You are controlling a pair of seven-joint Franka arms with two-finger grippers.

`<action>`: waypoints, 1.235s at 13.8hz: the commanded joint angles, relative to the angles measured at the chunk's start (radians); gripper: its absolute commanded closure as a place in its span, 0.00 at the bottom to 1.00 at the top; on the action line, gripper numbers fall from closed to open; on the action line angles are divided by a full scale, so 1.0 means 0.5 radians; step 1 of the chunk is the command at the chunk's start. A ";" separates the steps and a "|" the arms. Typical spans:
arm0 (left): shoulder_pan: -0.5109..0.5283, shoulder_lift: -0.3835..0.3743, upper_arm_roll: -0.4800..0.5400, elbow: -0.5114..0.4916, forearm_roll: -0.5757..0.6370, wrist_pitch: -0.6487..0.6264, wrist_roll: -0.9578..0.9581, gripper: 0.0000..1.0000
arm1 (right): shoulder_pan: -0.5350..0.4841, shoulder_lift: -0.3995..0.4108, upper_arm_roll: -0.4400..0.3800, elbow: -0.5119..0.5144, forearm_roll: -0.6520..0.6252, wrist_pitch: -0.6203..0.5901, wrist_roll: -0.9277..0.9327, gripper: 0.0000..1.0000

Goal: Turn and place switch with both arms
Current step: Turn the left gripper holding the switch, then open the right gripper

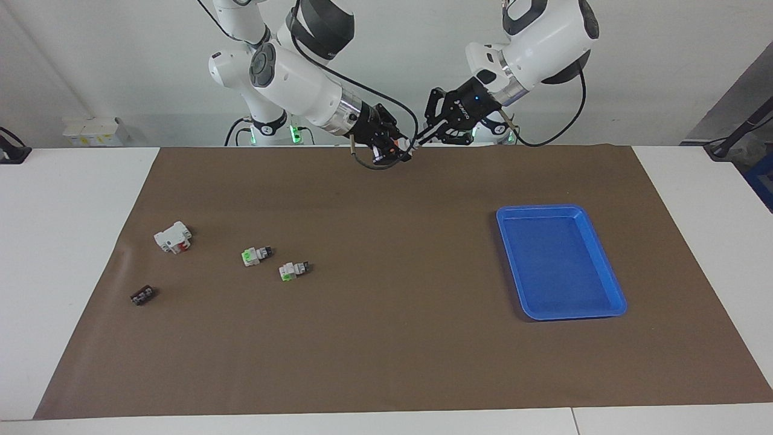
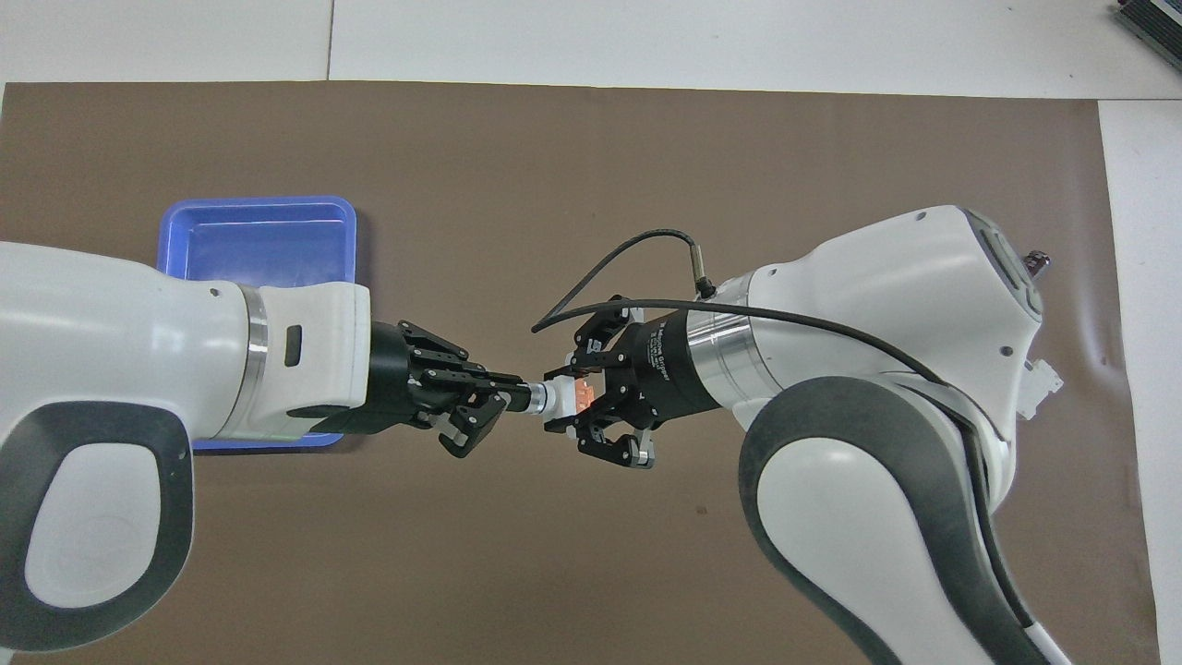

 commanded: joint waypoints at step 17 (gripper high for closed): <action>0.029 -0.055 -0.008 0.031 0.148 -0.089 0.205 1.00 | -0.063 -0.061 -0.019 0.008 -0.121 -0.115 -0.135 0.00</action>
